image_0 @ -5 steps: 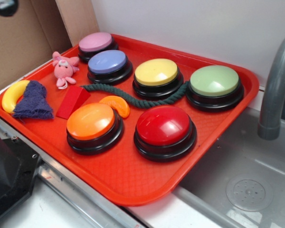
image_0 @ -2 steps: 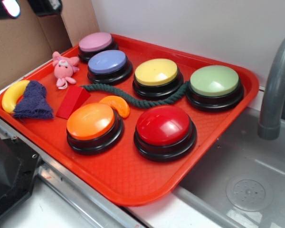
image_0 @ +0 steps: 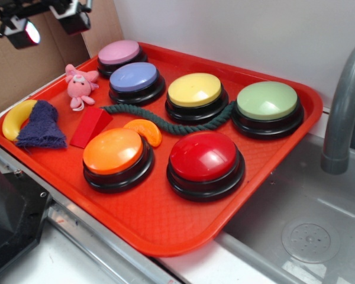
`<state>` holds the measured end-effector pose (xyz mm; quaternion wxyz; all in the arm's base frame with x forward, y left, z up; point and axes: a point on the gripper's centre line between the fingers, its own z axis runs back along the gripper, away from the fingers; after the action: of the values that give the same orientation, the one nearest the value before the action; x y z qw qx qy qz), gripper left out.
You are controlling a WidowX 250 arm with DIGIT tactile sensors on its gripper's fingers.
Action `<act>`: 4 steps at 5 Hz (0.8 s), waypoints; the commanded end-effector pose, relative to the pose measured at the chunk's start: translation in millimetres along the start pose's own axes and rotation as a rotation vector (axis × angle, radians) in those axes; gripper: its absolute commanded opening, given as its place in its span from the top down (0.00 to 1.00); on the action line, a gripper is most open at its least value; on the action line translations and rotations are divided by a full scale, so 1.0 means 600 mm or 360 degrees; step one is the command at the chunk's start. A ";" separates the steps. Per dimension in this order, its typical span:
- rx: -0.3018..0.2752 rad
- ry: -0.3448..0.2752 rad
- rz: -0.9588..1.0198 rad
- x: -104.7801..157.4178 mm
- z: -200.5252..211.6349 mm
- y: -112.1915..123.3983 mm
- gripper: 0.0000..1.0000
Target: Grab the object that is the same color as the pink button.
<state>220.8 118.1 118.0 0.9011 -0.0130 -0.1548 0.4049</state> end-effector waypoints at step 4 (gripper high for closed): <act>0.0034 -0.0117 0.0345 0.042 -0.147 0.039 0.00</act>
<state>250.6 152.0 27.9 0.8477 -0.0077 -0.1623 0.5050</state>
